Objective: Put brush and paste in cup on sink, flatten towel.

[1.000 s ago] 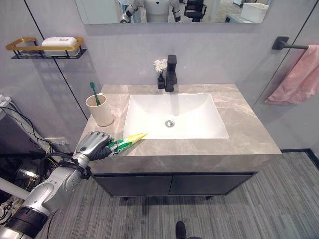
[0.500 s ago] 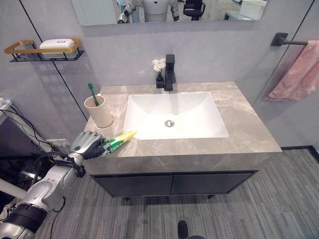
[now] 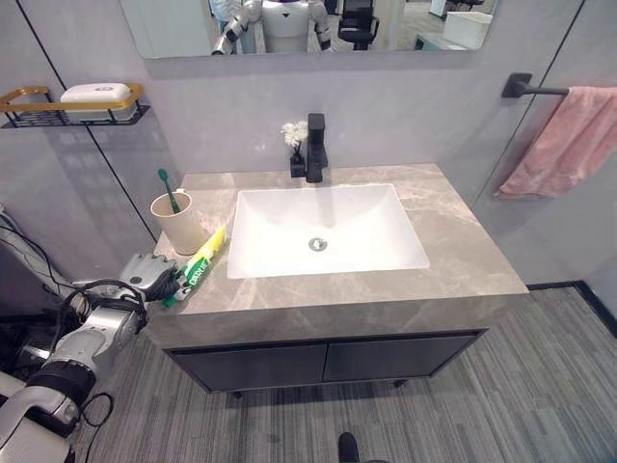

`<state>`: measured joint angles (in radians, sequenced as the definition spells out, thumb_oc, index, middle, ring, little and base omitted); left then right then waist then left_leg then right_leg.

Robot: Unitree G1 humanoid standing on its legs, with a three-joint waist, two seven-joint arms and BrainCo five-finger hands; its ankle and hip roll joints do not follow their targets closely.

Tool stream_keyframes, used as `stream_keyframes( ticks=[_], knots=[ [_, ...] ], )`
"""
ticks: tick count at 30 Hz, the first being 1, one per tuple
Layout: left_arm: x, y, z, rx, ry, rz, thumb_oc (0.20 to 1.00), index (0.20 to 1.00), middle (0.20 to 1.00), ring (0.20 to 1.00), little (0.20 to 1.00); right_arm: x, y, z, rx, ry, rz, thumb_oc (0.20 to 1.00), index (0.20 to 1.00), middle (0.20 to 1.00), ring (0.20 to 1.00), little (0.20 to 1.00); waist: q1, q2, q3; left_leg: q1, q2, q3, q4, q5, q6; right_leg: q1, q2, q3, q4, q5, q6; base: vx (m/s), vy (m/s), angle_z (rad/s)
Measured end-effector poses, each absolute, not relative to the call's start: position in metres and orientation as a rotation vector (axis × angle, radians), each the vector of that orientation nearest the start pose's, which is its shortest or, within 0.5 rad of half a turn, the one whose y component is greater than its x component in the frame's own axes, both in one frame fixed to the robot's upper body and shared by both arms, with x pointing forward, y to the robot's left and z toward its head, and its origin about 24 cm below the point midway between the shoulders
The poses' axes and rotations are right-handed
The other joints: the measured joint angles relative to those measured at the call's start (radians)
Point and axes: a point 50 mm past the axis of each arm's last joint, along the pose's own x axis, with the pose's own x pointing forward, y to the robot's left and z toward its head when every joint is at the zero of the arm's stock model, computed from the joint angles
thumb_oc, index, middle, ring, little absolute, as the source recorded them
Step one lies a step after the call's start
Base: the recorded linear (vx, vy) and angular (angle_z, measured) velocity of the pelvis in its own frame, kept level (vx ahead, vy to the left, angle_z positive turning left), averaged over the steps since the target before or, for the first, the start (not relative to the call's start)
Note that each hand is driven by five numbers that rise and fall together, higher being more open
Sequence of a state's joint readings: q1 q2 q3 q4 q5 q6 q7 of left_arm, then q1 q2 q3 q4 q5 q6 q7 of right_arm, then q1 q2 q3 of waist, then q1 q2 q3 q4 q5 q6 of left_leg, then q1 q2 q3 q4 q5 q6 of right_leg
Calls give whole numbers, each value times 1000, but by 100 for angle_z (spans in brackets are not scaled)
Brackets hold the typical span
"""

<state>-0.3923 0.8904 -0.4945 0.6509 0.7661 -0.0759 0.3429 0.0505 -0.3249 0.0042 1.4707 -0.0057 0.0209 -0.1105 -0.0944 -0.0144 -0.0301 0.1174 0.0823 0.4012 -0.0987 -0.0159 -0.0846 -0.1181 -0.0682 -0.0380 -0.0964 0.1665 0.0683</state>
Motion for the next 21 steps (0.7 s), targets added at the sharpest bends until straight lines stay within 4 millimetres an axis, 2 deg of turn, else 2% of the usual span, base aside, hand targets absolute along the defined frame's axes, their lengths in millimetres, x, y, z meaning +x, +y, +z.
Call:
stream_keyframes(
  ticks=[1,2,6,17,21],
  knots=[
    [297,310,61,1798,37,-47,683,683,683,683,683,8,-287,-157,-353,1519,-329,1000,1000,1000,1000,1000,-1,-2,-4,-2,0,1,0,0,0,-3,0,1,0,0,0,0,0,0],
    [297,311,60,1795,49,-21,1000,1000,1000,1000,1000,7,-287,-157,-355,1522,-331,1000,1000,1000,1000,1000,-1,-2,-10,-2,0,3,0,-1,0,-3,0,2,0,0,0,0,0,0],
    [299,312,53,1739,91,78,1000,1000,1000,1000,1000,7,-288,-157,-368,1516,-343,1000,1000,1000,1000,1000,1,-4,-18,1,-2,16,0,-4,0,-6,-1,7,0,0,0,13,-2,-5],
    [296,299,51,1704,25,57,1000,1000,1000,1000,1000,6,-288,-157,-368,1519,-345,1000,1000,1000,1000,1000,0,-14,-24,2,-2,21,0,-8,2,-6,0,10,0,4,7,5,2,-2],
    [293,296,54,1635,10,98,1000,1000,1000,1000,1000,10,-288,-157,-368,1509,-343,1000,1000,1000,1000,1000,1,-14,-23,4,-1,20,0,-8,2,-4,1,9,0,4,7,0,0,0]
  ],
)
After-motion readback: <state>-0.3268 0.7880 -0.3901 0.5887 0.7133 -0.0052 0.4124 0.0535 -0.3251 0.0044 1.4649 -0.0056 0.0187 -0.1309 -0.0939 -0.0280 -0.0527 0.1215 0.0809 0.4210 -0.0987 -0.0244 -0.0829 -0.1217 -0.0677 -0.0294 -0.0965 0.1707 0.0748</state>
